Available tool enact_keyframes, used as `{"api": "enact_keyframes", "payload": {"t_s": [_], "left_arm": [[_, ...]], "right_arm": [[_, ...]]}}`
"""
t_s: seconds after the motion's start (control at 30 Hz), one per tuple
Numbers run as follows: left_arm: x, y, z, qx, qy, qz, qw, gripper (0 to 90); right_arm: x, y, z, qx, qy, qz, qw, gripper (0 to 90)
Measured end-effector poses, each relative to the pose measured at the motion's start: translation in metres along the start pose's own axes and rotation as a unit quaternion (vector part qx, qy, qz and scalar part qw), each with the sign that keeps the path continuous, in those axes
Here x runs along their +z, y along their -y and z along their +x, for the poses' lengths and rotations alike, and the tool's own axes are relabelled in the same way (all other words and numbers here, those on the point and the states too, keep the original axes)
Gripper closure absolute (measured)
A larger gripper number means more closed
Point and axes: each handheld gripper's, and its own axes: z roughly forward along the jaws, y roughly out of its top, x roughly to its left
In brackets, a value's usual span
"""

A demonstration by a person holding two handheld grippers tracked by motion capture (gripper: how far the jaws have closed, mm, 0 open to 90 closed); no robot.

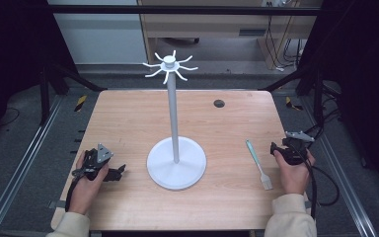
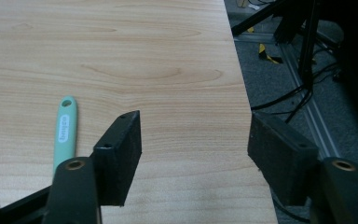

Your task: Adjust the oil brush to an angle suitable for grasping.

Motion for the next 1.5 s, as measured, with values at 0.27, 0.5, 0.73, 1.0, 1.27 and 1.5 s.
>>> {"api": "enact_keyframes", "payload": {"t_s": [0.27,0.5,0.73,1.0,1.27,1.5], "left_arm": [[0.000,-0.001,-0.001,0.000,0.000,-0.001,1.0000,2.7],[0.000,0.000,-0.001,0.001,-0.001,-0.002,1.0000,2.7],[0.000,-0.001,-0.001,0.003,0.000,-0.001,1.0000,2.8],[0.000,0.000,-0.001,0.003,0.001,0.000,1.0000,2.8],[0.001,-0.001,-0.002,0.006,0.003,0.003,1.0000,2.8],[0.001,-0.001,-0.002,0.006,0.003,0.003,1.0000,2.8]], "right_arm": [[-0.003,0.002,0.008,-0.038,-0.020,0.022,0.9988,62.6],[0.005,0.005,0.026,-0.082,-0.076,0.056,0.9922,86.9],[0.016,0.000,0.045,-0.093,-0.110,0.083,0.9862,90.0],[0.024,-0.001,0.047,-0.085,-0.114,0.091,0.9856,90.0],[0.028,0.001,0.047,-0.082,-0.125,0.100,0.9837,90.0],[0.028,0.001,0.048,-0.079,-0.144,0.107,0.9806,90.0]]}}
